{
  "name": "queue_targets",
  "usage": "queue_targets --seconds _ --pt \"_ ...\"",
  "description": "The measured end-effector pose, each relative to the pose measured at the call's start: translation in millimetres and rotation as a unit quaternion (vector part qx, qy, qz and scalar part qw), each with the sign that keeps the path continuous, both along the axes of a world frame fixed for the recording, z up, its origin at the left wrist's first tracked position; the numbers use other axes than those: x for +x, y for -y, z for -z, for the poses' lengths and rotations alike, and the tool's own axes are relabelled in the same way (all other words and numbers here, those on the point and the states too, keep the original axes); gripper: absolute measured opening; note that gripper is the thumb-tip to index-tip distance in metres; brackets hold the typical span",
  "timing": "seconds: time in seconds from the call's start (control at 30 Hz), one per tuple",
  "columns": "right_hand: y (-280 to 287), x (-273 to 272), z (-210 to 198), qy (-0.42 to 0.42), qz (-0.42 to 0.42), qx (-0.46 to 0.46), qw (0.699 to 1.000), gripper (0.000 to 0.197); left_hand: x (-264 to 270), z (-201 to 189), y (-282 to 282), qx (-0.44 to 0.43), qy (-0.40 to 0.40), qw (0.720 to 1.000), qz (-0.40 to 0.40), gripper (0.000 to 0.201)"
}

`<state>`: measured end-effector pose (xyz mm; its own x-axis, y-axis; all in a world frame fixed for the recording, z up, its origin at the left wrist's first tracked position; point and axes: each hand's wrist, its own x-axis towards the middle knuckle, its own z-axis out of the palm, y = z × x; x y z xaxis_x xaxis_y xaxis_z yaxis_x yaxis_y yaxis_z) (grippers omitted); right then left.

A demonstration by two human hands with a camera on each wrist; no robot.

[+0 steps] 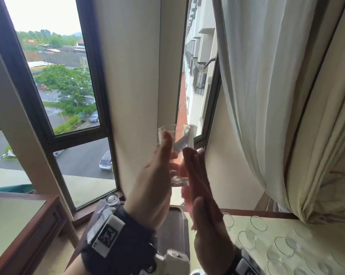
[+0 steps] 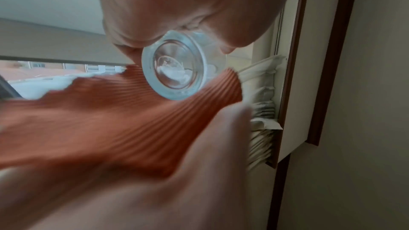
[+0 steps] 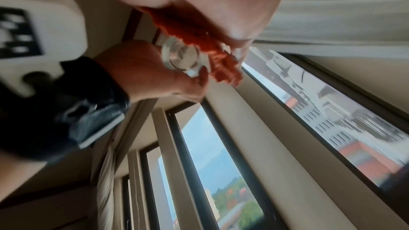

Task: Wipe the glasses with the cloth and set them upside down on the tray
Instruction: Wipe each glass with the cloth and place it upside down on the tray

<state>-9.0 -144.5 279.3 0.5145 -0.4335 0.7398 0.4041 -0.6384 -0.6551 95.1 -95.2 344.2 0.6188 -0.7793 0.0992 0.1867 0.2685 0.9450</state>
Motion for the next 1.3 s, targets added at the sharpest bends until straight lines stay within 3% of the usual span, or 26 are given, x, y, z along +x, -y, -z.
queue_targets --seconds 0.07,0.17,0.2,0.23,0.3,0.33,0.43,0.53,0.63,0.73,0.77,0.83,0.87,0.93,1.0,1.13,1.3 --pt "-1.7 -3.2 7.7 -0.021 -0.001 0.080 0.997 0.058 5.4 -2.0 -2.2 -0.017 0.015 1.000 -0.004 0.047" --pt "8.4 -5.1 -6.2 -0.100 0.005 0.279 0.955 0.102 -6.5 -0.1 -7.1 -0.033 0.056 0.997 0.044 0.048" --pt "14.0 -4.5 -13.3 -0.114 0.009 0.296 0.948 0.109 -11.3 4.7 -7.0 -0.032 0.069 0.996 0.050 0.050" --pt "19.6 -4.6 -20.3 -0.095 0.023 0.238 0.966 0.097 -15.1 9.6 -5.3 -0.026 0.080 0.995 0.050 0.052" --pt "19.6 -2.4 -40.5 -0.023 0.066 0.073 0.995 0.050 -18.9 13.9 -2.1 -0.010 0.086 0.995 0.042 0.056" --pt "17.7 1.7 -40.9 -0.013 0.090 0.009 0.996 0.049 -18.5 15.2 -0.5 -0.003 0.079 0.996 0.035 0.058" --pt "-2.6 4.3 -33.4 -0.030 0.037 -0.065 0.997 0.058 -8.6 14.3 3.1 0.015 0.035 0.999 0.000 0.060" --pt "-10.6 2.4 -2.5 -0.026 0.016 -0.030 0.999 0.063 7.8 5.8 0.0 -0.001 0.015 1.000 -0.014 0.051" --pt "-11.8 -3.8 11.2 -0.005 -0.003 0.087 0.996 0.064 9.0 2.3 -4.4 -0.014 0.053 0.999 -0.002 0.052" --pt "2.4 -8.6 -5.7 -0.108 0.034 0.218 0.969 0.111 -9.2 8.0 -7.3 -0.033 0.058 0.997 0.034 0.057" --pt "9.4 -9.7 -12.2 -0.102 0.043 0.225 0.968 0.104 -15.4 11.1 -6.3 -0.032 0.063 0.997 0.038 0.057" --pt "17.9 -8.7 -31.4 -0.028 0.060 0.157 0.985 0.053 -22.0 18.1 -1.2 -0.012 0.070 0.997 0.027 0.059" --pt "17.1 -5.9 -44.1 -0.021 0.061 0.110 0.992 0.040 -21.6 20.5 1.6 -0.001 0.066 0.998 0.017 0.061" --pt "12.6 0.4 -51.6 -0.015 0.057 -0.007 0.998 0.049 -19.2 21.2 6.9 0.013 0.048 0.999 0.014 0.067" --pt "5.3 1.7 -45.3 -0.027 0.032 -0.060 0.997 0.050 -14.0 11.6 7.1 0.010 0.022 1.000 0.002 0.070" --pt "-5.8 -1.5 -15.1 -0.016 -0.025 0.014 0.999 0.053 4.9 -15.0 -0.6 -0.029 -0.012 1.000 -0.005 0.075" --pt "6.1 -3.8 -18.1 -0.031 0.002 0.181 0.983 0.060 -5.9 -6.2 -3.4 0.009 0.088 0.996 0.026 0.084"
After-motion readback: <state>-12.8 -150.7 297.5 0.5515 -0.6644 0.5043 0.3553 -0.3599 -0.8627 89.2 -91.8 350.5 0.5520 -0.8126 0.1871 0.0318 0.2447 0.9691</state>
